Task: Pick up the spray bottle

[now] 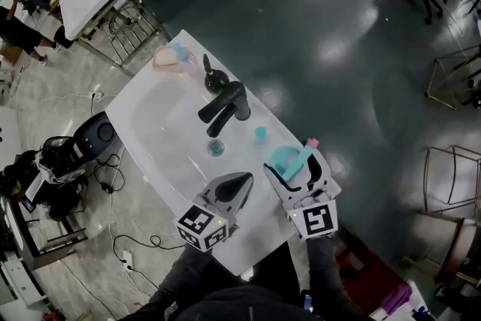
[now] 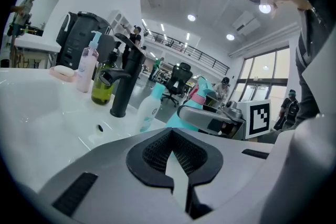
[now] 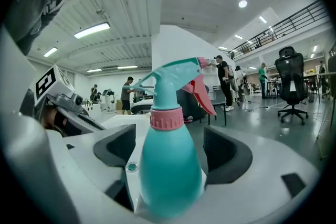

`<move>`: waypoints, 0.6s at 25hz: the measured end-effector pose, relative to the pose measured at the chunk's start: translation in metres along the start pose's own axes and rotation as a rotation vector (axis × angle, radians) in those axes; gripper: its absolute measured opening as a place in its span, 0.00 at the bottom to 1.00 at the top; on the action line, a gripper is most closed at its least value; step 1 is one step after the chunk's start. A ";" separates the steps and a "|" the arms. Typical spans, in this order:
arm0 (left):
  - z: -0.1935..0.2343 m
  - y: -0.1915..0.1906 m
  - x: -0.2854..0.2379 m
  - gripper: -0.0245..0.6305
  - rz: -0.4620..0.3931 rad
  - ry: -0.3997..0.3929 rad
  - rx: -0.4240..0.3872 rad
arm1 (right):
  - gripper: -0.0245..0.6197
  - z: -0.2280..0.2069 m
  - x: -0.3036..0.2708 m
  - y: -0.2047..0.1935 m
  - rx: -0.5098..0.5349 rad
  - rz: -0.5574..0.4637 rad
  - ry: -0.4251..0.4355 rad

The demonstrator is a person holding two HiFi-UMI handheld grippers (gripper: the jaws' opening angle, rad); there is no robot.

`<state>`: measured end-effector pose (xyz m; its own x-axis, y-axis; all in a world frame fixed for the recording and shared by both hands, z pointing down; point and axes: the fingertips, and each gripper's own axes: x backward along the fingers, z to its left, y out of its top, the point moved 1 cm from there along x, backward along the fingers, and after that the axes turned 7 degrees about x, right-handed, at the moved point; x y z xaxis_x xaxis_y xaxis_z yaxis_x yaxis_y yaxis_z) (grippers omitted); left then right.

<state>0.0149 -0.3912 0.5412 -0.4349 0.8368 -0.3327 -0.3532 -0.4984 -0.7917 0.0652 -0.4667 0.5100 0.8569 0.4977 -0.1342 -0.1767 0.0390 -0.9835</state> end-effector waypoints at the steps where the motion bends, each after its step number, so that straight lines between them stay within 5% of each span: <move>1: 0.001 -0.001 0.001 0.05 0.001 0.007 0.001 | 0.59 0.000 -0.001 0.000 0.010 -0.001 0.007; 15: 0.010 -0.013 0.009 0.05 0.013 0.044 0.044 | 0.59 0.001 -0.017 -0.003 0.044 -0.023 0.015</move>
<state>0.0069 -0.3794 0.5532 -0.4029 0.8388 -0.3662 -0.3839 -0.5181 -0.7643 0.0506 -0.4743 0.5159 0.8682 0.4830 -0.1135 -0.1772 0.0882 -0.9802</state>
